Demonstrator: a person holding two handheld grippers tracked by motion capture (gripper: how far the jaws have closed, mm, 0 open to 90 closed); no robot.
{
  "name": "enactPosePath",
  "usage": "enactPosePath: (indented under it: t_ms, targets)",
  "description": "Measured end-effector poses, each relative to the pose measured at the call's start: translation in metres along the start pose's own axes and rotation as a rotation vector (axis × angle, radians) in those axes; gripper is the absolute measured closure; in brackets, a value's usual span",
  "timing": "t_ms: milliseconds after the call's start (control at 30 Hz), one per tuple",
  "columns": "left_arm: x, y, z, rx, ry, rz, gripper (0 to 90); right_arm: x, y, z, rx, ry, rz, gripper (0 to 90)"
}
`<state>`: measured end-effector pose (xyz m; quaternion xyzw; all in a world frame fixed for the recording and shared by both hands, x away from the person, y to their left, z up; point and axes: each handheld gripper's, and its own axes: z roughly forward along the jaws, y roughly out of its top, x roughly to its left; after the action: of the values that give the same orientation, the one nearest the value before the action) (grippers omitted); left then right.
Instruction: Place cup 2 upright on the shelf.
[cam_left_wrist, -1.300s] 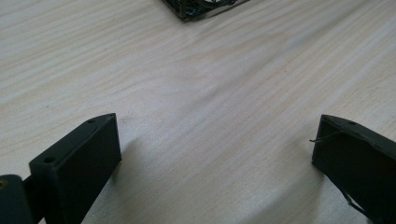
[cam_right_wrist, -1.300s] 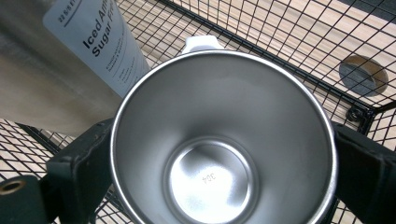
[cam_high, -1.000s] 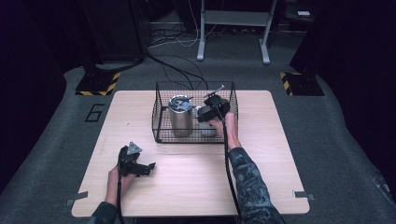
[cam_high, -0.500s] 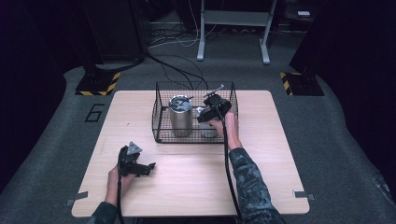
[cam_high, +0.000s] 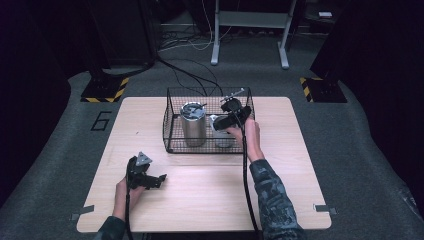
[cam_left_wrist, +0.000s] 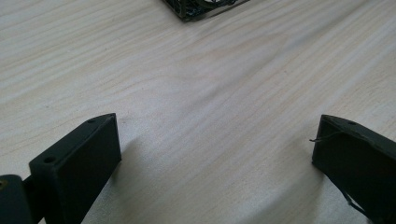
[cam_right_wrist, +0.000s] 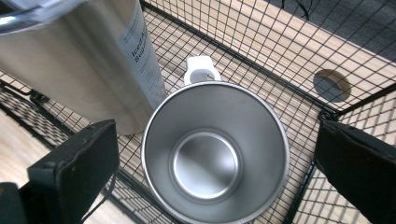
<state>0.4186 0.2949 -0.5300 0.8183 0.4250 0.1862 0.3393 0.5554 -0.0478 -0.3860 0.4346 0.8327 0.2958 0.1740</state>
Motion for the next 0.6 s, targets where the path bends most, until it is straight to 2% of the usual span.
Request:
enactPosePath:
  t_ms: [333,600]
  targets:
    - [0.0,0.0,0.0,-0.001,0.001,-0.002,0.9,-0.009,-0.016,-0.034,-0.051,0.046,0.008,0.0]
    - [0.0,0.0,0.0,-0.003,0.0,-0.003,0.9,0.001,-0.043,-0.07,-0.1,0.054,-0.027,0.1]
